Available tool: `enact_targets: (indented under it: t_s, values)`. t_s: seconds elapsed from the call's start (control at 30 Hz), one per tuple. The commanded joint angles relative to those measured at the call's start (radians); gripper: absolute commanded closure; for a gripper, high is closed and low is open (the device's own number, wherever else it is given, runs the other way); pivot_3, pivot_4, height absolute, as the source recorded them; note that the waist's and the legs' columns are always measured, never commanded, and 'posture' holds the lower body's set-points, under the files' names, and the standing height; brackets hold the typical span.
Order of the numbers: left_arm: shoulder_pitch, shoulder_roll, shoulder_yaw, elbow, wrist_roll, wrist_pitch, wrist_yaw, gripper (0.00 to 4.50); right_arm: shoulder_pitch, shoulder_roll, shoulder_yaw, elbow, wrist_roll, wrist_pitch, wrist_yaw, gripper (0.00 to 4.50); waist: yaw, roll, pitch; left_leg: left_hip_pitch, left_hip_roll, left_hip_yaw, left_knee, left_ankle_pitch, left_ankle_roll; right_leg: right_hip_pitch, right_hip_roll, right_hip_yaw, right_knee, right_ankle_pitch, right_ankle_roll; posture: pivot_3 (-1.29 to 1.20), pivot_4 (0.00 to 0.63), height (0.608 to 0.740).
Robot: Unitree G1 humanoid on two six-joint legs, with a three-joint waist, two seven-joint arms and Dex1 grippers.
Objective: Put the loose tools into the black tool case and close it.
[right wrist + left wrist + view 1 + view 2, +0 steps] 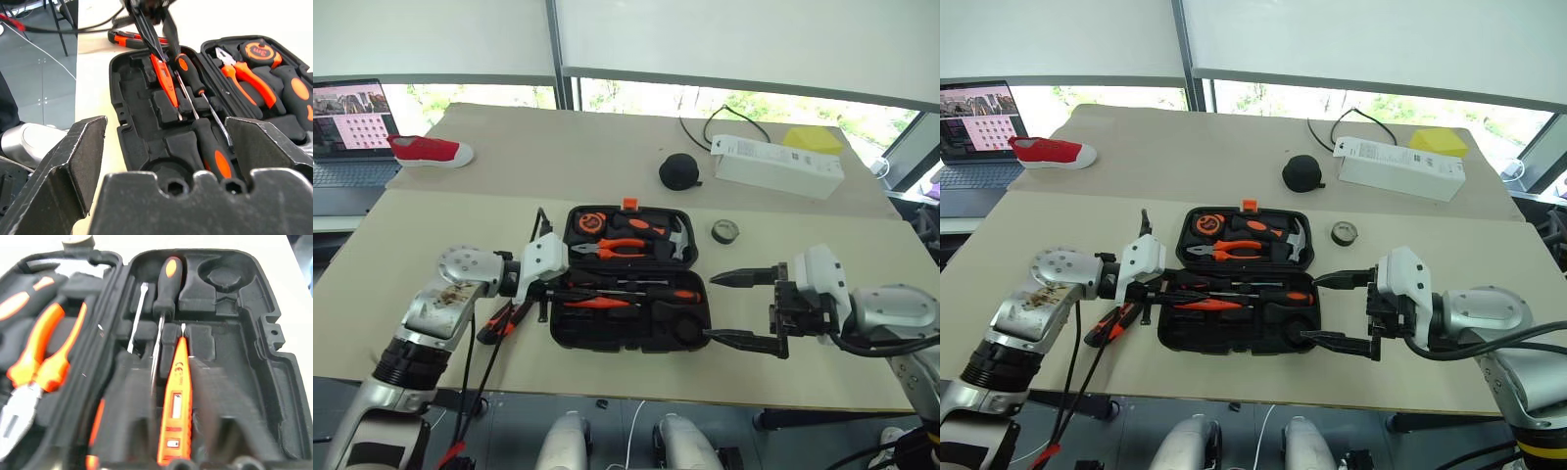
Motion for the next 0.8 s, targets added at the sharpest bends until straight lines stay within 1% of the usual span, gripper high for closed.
enact_targets:
  t_s: [0.03,0.2,0.27,0.43,0.53,0.57,0.6,0.63,0.67,0.7,0.73,0.8]
  values:
    - [0.029,-0.009,-0.006,0.016,0.019,-0.06,0.003,4.48,-0.015,0.004,-0.017,-0.014,0.022,-0.001,-0.001,0.0,0.0,0.0,0.0,0.0,0.0,0.0,0.0,0.0,0.0,0.0,0.0,0.0,0.0,0.0,0.0,0.0,0.15,0.74]
    - [0.076,-0.001,-0.044,0.046,0.083,-0.114,0.009,4.48,-0.015,0.01,-0.014,-0.027,0.024,0.009,-0.022,0.0,-0.001,0.0,0.0,0.0,0.0,0.0,0.0,0.0,0.0,0.0,0.0,0.0,0.0,0.0,0.0,0.0,0.15,0.74]
    - [0.072,-0.019,-0.04,0.064,0.1,-0.088,0.058,4.48,-0.017,0.011,-0.011,-0.032,0.026,0.013,-0.03,0.0,-0.001,0.0,0.0,0.0,0.0,0.0,0.0,0.0,0.0,0.0,0.0,0.0,0.0,0.0,0.0,0.0,0.15,0.74]
    - [0.066,-0.038,-0.051,0.068,0.111,-0.006,0.11,4.48,-0.032,0.014,-0.007,-0.03,0.031,0.027,-0.037,0.0,0.005,0.001,-0.001,0.005,0.0,0.0,0.0,0.0,0.0,0.004,0.0,0.0,0.001,0.0,0.0,0.0,0.15,0.74]
    - [0.071,-0.049,-0.027,0.044,0.065,0.044,0.122,4.48,-0.04,0.02,-0.009,-0.02,0.036,0.032,-0.037,0.0,0.004,0.001,-0.001,0.01,0.0,0.0,0.0,0.0,0.0,0.009,0.0,0.0,0.0,0.0,0.0,0.0,0.15,0.74]
    - [0.078,-0.05,-0.006,0.026,0.035,0.052,0.116,4.48,-0.038,0.024,-0.015,-0.014,0.041,0.031,-0.037,0.0,0.003,0.001,-0.001,0.012,0.0,0.0,-0.001,0.0,0.0,0.011,0.0,0.0,0.0,0.0,0.0,0.0,0.15,0.74]
    - [0.09,-0.064,0.05,0.006,-0.001,0.028,0.141,4.48,-0.029,0.041,-0.032,-0.001,0.054,0.025,-0.042,0.0,0.002,0.001,-0.001,0.013,0.0,0.0,-0.001,0.0,0.0,0.012,0.0,0.0,0.0,0.0,0.0,0.0,0.15,0.74]
    - [0.105,-0.061,0.092,-0.018,-0.027,0.018,0.147,4.24,-0.016,0.056,-0.049,0.014,0.061,0.014,-0.042,0.0,0.001,0.001,-0.001,0.013,0.001,0.0,-0.001,0.0,0.0,0.012,0.0,0.0,-0.001,0.0,0.0,0.0,0.15,0.74]
    - [0.136,-0.052,0.149,-0.048,-0.069,-0.028,0.126,3.97,0.01,0.067,-0.07,0.032,0.058,-0.024,-0.017,0.0,0.0,0.001,-0.001,0.013,0.001,0.0,-0.002,0.0,0.0,0.012,0.0,0.0,-0.001,0.0,0.0,0.0,0.15,0.74]
    - [0.164,-0.048,0.2,-0.07,-0.102,-0.054,0.121,3.79,0.028,0.086,-0.093,0.042,0.066,-0.044,-0.013,0.0,-0.002,0.001,0.0,0.012,0.001,0.0,-0.002,0.0,0.0,0.011,0.0,0.0,-0.001,0.0,0.0,0.0,0.15,0.74]
    - [0.198,-0.045,0.268,-0.09,-0.141,-0.067,0.13,3.34,0.032,0.125,-0.129,0.058,0.085,-0.061,-0.041,0.0,-0.004,0.0,0.0,0.011,0.001,0.0,-0.002,0.0,0.0,0.01,0.0,0.0,-0.001,0.0,0.0,0.0,0.15,0.74]
    - [0.269,-0.025,0.38,-0.108,-0.185,-0.086,0.142,2.66,0.046,0.162,-0.169,0.081,0.084,-0.093,-0.059,0.0,-0.007,0.0,0.0,0.009,0.002,-0.002,-0.002,0.0,0.0,0.007,-0.001,0.0,-0.001,0.0,-0.001,0.0,0.15,0.74]
